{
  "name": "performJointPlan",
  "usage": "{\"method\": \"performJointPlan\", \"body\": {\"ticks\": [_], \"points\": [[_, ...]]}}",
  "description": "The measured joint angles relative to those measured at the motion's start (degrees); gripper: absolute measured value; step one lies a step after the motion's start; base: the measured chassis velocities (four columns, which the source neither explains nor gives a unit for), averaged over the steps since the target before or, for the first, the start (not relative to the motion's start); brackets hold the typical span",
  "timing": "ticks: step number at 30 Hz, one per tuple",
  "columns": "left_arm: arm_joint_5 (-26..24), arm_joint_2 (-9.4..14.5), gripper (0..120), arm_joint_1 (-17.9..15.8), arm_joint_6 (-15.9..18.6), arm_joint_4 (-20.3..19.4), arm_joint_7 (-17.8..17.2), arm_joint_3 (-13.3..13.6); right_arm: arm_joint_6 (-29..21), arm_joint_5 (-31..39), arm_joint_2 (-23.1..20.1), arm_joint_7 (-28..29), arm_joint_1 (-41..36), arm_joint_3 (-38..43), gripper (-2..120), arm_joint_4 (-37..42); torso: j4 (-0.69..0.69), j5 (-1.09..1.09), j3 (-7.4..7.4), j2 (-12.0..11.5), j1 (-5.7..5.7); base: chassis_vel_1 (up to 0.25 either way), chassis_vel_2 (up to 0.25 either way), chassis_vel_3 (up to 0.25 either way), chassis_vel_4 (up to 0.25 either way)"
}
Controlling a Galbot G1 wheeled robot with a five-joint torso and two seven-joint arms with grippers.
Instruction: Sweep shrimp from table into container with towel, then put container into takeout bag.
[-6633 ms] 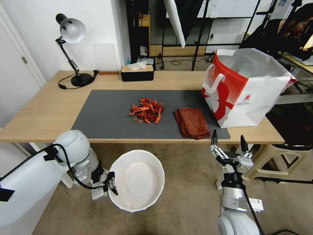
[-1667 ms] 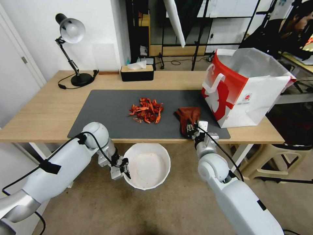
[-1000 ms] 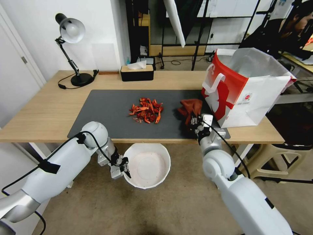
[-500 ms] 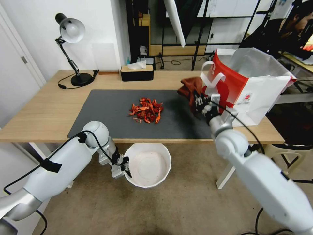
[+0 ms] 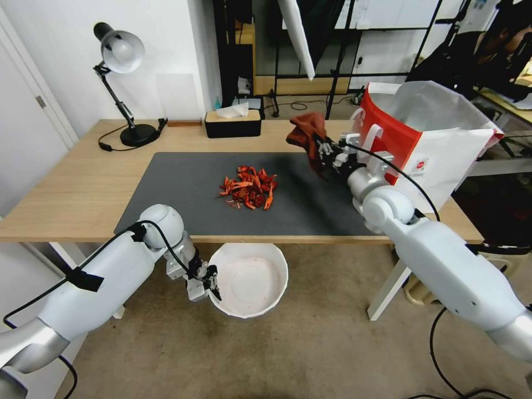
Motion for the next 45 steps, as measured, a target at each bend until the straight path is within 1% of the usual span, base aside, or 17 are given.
{"method": "performJointPlan", "body": {"ticks": [1,3,4,8,9,11,12,14,15,18,19,23,27,28,31,35,45], "points": [[0.0,0.0,0,0.0,0.0,0.0,0.0,0.0,0.0,0.0,0.0,0.0,0.0,0.0,7,0.0,0.0,0.0,0.0,0.0,0.0,0.0,0.0,0.0,0.0],[-0.09,0.15,0,0.22,0.0,-0.07,0.0,-0.28,0.02,0.37,1.17,-2.54,2.66,-1.71,7,-3.39,-0.01,-0.01,-0.01,0.0,0.0,0.0,0.0,0.0,0.0],[-0.09,0.15,0,0.22,0.0,-0.07,0.0,-0.28,0.02,0.37,1.17,-2.54,2.66,-1.71,7,-3.39,-0.01,-0.01,-0.01,0.0,0.0,0.0,0.0,0.0,0.0],[-0.46,0.54,0,0.39,-0.02,-0.15,0.0,-0.6,-0.01,1.18,3.46,-7.21,7.69,-4.62,7,-10.04,-0.01,-0.02,-0.01,0.0,0.0,0.0,0.0,0.0,0.0],[-0.46,0.54,0,0.39,-0.02,-0.15,0.0,-0.6,-0.01,1.18,3.46,-7.21,7.69,-4.62,7,-10.04,-0.01,-0.02,-0.01,0.0,0.0,0.0,0.0,0.0,0.0],[-0.84,0.97,0,0.48,-0.05,-0.27,0.0,-0.82,-0.51,1.57,4.72,-9.88,9.83,-6.1,7,-13.02,0.0,-0.01,0.0,0.0,0.0,0.0,0.0,0.0,0.0],[-0.84,0.97,0,0.48,-0.05,-0.27,0.0,-0.82,-0.51,1.57,4.72,-9.88,9.83,-6.1,7,-13.02,0.0,-0.01,0.0,0.0,0.0,0.0,0.0,0.0,0.0],[-1.15,1.44,0,0.58,-0.07,-0.32,0.0,-1.05,-0.94,1.64,5.89,-12.31,11.57,-7.6,7,-15.9,-0.01,0.0,0.0,0.0,0.0,0.0,0.0,0.0,0.0],[-1.15,1.44,0,0.58,-0.07,-0.32,0.0,-1.05,-0.94,1.64,5.89,-12.31,11.57,-7.6,7,-15.9,-0.01,0.0,0.0,0.0,0.0,0.0,0.0,0.0,0.0],[-1.54,2.05,0,0.67,-0.11,-0.34,0.0,-1.29,-1.85,1.0,7.19,-14.98,13.11,-8.96,7,-19.47,-0.01,-0.01,0.0,0.0,0.0,0.0,0.0,0.0,0.0],[-1.54,2.05,0,0.67,-0.11,-0.34,0.0,-1.29,-1.85,1.0,7.19,-14.98,13.11,-8.96,7,-19.47,-0.01,-0.01,0.0,0.0,0.0,0.0,0.0,0.0,0.0],[-1.89,2.46,0,0.83,-0.18,-0.34,0.0,-1.51,-2.59,-0.41,8.61,-16.4,14.07,-9.46,7,-23.49,0.0,0.0,0.0,0.0,0.0,0.0,0.0,0.0,0.0],[-2.06,2.51,0,1.03,-0.27,-0.34,0.0,-1.66,-2.96,-2.23,10.85,-18.75,15.17,-9.66,7,-29.64,-0.01,-0.01,0.0,0.0,0.0,0.0,0.0,0.0,0.0],[-2.06,2.51,0,1.03,-0.27,-0.34,0.0,-1.66,-2.96,-2.23,10.85,-18.75,15.17,-9.66,7,-29.64,-0.01,-0.01,0.0,0.0,0.0,0.0,0.0,0.0,0.0],[-2.19,2.54,0,0.98,-0.3,-0.34,0.0,-1.67,-2.98,-3.81,12.4,-20.64,16.07,-9.9,7,-33.84,-0.01,0.0,0.0,0.0,0.01,0.0,0.0,0.0,0.0],[-2.3,2.57,0,0.85,-0.31,-0.36,0.0,-1.67,-3.0,-5.25,13.39,-21.72,16.53,-10.74,7,-35.77,-0.01,0.0,0.0,0.0,0.0,0.0,0.0,0.0,0.0],[-2.39,2.7,0,1.02,-0.42,-0.41,0.0,-1.98,-3.6,-7.33,14.39,-22.42,16.27,-12.33,7,-36.61,-0.01,0.0,0.0,0.0,-0.01,0.0,0.0,0.0,0.0]]}}
